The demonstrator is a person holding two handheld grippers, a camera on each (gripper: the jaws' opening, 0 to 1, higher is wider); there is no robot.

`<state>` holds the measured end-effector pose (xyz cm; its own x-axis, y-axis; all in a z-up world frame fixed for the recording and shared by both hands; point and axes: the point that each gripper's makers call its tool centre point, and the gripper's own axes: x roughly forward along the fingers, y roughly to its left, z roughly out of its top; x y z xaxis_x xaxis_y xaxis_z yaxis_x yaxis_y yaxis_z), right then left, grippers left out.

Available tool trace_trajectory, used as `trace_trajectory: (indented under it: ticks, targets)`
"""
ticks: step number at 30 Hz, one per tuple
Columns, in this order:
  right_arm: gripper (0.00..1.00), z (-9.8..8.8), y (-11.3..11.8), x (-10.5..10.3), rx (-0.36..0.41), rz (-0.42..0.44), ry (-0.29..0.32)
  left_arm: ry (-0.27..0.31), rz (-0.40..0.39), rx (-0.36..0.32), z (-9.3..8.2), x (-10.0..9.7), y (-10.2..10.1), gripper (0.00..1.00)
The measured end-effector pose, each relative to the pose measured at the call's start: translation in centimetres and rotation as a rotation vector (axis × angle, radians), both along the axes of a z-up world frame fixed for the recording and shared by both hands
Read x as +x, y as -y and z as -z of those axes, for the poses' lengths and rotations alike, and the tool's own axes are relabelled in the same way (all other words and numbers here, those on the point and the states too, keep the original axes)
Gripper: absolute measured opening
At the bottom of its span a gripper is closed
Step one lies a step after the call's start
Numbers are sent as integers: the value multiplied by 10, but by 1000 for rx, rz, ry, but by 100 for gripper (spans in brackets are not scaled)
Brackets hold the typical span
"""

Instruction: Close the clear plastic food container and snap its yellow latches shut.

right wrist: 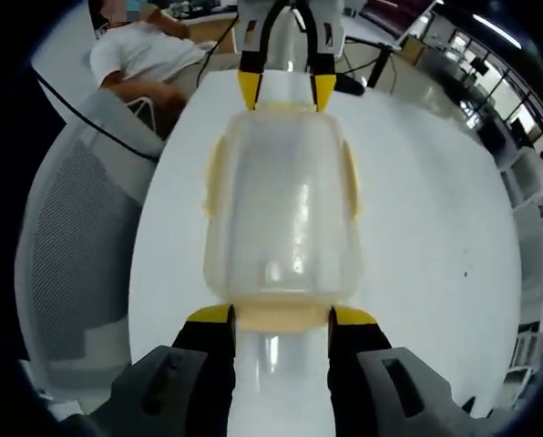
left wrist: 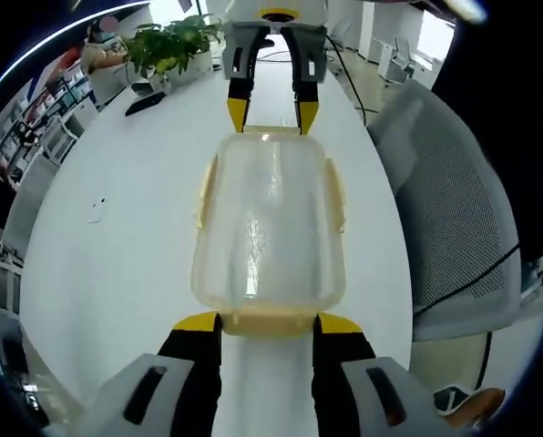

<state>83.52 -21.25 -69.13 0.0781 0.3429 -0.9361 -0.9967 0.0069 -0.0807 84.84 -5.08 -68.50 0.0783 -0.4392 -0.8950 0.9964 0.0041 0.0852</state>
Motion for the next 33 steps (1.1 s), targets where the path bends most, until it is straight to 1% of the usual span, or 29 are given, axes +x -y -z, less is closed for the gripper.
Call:
trace_trajectory:
  ticks: [8,20,33]
  targets:
    - [36,-1,15,-2,1,9,-3,1,7,-9,0,0,15,32]
    - [36,-3,41,5,-10,8,13,18,6,-25,-3,4,41,32]
    - [36,4,69,13,-35,-3,11,7,0,-40,4,12,69,32]
